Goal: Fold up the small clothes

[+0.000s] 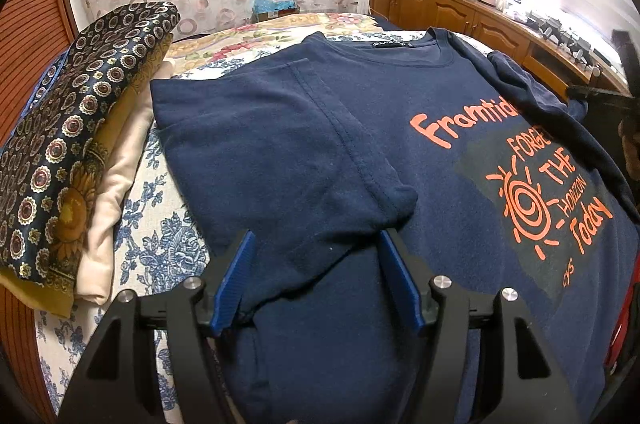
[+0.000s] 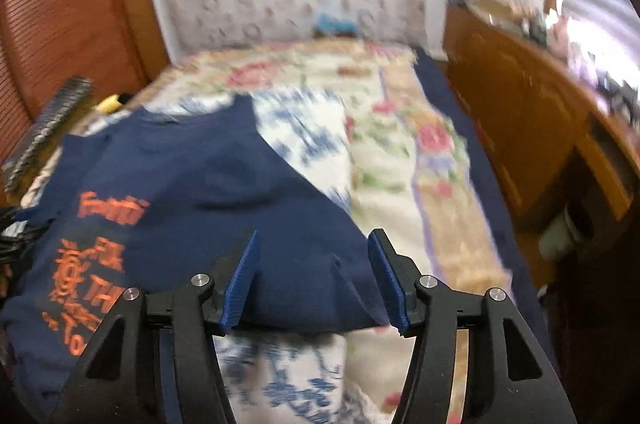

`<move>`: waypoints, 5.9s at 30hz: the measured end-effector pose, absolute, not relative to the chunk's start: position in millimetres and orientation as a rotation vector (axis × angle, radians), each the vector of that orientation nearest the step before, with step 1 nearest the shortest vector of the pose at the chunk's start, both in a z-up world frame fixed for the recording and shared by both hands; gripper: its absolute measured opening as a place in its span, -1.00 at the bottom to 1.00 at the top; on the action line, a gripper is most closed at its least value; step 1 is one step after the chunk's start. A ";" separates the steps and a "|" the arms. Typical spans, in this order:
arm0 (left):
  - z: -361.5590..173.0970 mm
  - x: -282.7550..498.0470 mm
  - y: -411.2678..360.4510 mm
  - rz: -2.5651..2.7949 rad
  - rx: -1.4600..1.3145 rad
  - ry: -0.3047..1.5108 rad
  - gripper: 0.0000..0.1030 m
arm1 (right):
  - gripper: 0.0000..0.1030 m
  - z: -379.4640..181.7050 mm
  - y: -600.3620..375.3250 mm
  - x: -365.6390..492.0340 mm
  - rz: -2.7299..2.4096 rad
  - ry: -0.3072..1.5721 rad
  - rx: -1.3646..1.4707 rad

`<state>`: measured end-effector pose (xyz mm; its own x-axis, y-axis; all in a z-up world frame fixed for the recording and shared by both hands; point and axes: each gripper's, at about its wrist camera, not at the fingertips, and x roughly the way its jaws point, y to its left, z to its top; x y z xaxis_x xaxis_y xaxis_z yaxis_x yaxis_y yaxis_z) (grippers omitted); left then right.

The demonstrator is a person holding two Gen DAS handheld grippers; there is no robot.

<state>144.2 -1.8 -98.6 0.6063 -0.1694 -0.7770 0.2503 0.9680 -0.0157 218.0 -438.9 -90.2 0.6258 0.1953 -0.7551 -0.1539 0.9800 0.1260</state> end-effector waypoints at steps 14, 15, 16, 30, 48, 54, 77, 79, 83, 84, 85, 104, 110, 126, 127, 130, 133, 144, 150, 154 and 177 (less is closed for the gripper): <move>-98.8 143.6 -2.5 -0.244 0.098 0.887 0.26 | -0.24 -106.2 -441.1 211.0 0.229 0.940 0.091; -98.8 143.7 -2.4 -0.243 0.098 0.887 0.26 | -0.36 -104.3 -439.9 207.8 0.238 0.934 0.082; -98.7 143.8 -2.2 -0.244 0.097 0.887 0.26 | -0.52 -103.1 -438.3 206.3 0.227 0.927 0.063; -98.9 143.3 -2.9 -0.244 0.097 0.887 0.26 | -0.93 12.8 -484.0 203.9 -0.022 0.679 -0.051; -99.0 143.3 -3.0 -0.244 0.097 0.887 0.27 | -0.14 8.7 -316.5 197.0 0.437 0.705 -0.129; -99.1 143.0 -3.0 -0.244 0.097 0.887 0.27 | -0.06 -16.9 -340.1 201.9 0.393 0.762 -0.093; -90.7 132.8 5.2 -0.252 0.148 0.870 0.27 | 0.07 -85.9 -383.3 216.2 0.277 0.877 -0.077; -84.1 135.0 13.0 -0.246 0.129 0.849 0.27 | 0.08 -83.8 -386.7 218.8 0.275 0.875 -0.076; -68.4 152.9 36.3 -0.235 0.070 0.811 0.27 | 0.08 -77.5 -390.4 233.1 0.277 0.862 -0.058; -66.5 159.4 41.0 -0.221 0.067 0.812 0.27 | 0.08 -76.1 -391.8 239.4 0.273 0.859 -0.054; -65.6 164.9 45.1 -0.211 0.066 0.814 0.27 | 0.08 -75.5 -392.5 244.8 0.268 0.856 -0.051; -102.6 221.3 63.9 -0.117 0.025 0.908 0.02 | 0.09 -102.4 -384.7 315.5 0.311 0.895 -0.097; -103.6 224.7 67.5 -0.120 -0.014 0.905 0.03 | 0.09 -109.0 -379.1 317.1 0.320 0.889 -0.123; -102.2 239.0 73.8 -0.130 -0.105 0.883 -0.11 | 0.17 -111.6 -385.9 319.0 0.327 0.878 -0.089; -102.0 239.4 75.9 -0.131 -0.116 0.884 -0.13 | 0.17 -111.6 -385.8 319.0 0.327 0.878 -0.089; -102.4 240.9 78.4 -0.132 -0.129 0.885 -0.13 | 0.17 -111.8 -385.9 319.0 0.327 0.877 -0.091; -102.3 242.7 75.4 -0.120 -0.110 0.885 -0.13 | 0.17 -111.8 -385.8 318.8 0.328 0.877 -0.089; -100.6 245.0 70.6 -0.159 -0.095 0.861 -0.90 | 0.17 -111.8 -386.5 319.2 0.328 0.877 -0.090; -81.5 233.3 59.1 -0.219 -0.096 0.807 -0.97 | -0.76 -111.1 -374.0 312.0 0.408 0.857 -0.172; -58.3 210.3 47.1 -0.281 -0.093 0.751 -0.98 | -0.93 -103.0 -367.1 305.3 0.405 0.846 -0.154; -44.4 -33.1 71.9 -0.339 -0.087 0.748 -0.96 | -0.94 -50.0 -417.9 36.7 0.488 0.734 -0.042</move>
